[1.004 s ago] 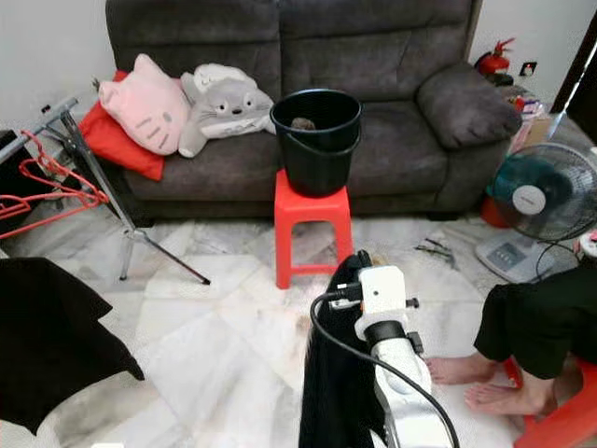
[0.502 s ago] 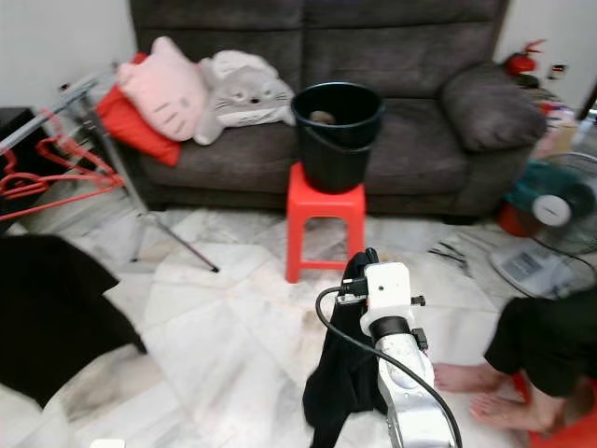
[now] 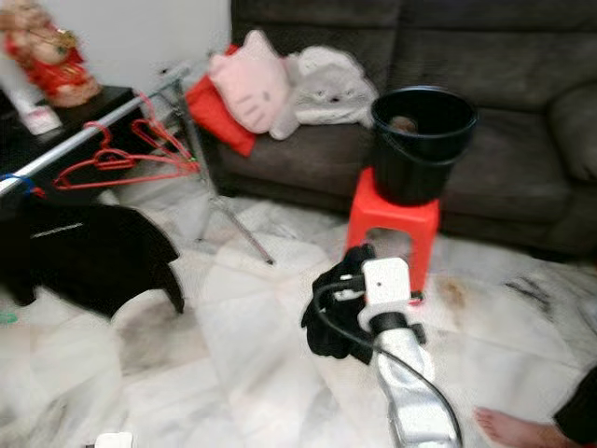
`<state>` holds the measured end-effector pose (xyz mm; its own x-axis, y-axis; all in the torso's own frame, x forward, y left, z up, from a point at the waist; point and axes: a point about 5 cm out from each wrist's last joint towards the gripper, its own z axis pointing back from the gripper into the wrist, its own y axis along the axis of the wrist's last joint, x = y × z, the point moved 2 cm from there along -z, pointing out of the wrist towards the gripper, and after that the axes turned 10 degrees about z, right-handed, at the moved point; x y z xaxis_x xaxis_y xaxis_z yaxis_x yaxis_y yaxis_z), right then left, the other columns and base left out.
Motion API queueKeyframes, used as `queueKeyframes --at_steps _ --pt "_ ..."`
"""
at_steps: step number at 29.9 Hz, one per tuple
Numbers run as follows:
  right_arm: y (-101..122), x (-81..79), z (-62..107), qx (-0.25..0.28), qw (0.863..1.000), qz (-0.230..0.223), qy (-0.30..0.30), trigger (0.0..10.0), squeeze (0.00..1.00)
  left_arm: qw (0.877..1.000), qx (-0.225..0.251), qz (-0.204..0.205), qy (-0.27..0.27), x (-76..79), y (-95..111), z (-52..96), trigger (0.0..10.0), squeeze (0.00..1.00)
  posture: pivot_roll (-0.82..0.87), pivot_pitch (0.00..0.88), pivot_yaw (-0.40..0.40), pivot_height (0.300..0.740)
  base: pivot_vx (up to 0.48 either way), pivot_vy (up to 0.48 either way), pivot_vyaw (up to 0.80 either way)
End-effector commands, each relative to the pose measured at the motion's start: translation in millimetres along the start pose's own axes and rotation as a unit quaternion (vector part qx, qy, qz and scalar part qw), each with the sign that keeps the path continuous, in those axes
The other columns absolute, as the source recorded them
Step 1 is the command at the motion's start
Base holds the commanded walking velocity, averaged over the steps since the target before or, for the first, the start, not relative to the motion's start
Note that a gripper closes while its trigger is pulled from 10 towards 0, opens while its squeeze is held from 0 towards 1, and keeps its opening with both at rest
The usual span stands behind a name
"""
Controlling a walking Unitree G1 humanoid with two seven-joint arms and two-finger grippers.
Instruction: Hang hanger
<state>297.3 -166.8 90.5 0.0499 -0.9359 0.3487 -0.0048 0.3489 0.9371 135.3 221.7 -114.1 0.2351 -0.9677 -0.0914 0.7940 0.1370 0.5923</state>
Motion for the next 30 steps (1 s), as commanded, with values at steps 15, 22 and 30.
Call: queueKeyframes --at_steps 15,22,30 --pt "8.5 -7.3 -3.7 0.020 1.000 -0.006 0.011 10.0 0.00 1.000 -0.016 -0.007 0.006 -9.3 -8.9 2.6 10.0 0.00 -0.20 0.000 0.083 0.740 0.000 0.000 0.80" --pt "9.6 -5.9 -5.4 0.023 1.000 0.000 0.011 10.0 0.00 1.000 -0.019 -0.002 0.006 -9.4 -11.1 3.2 10.0 0.00 -0.20 0.000 0.077 0.740 0.000 0.000 0.80" --pt "9.2 -5.1 -6.5 0.021 1.000 0.000 0.009 10.0 0.00 1.000 -0.024 -0.001 0.009 -9.1 -11.8 3.0 10.0 0.00 -0.20 0.000 0.075 0.740 0.000 0.000 0.80"
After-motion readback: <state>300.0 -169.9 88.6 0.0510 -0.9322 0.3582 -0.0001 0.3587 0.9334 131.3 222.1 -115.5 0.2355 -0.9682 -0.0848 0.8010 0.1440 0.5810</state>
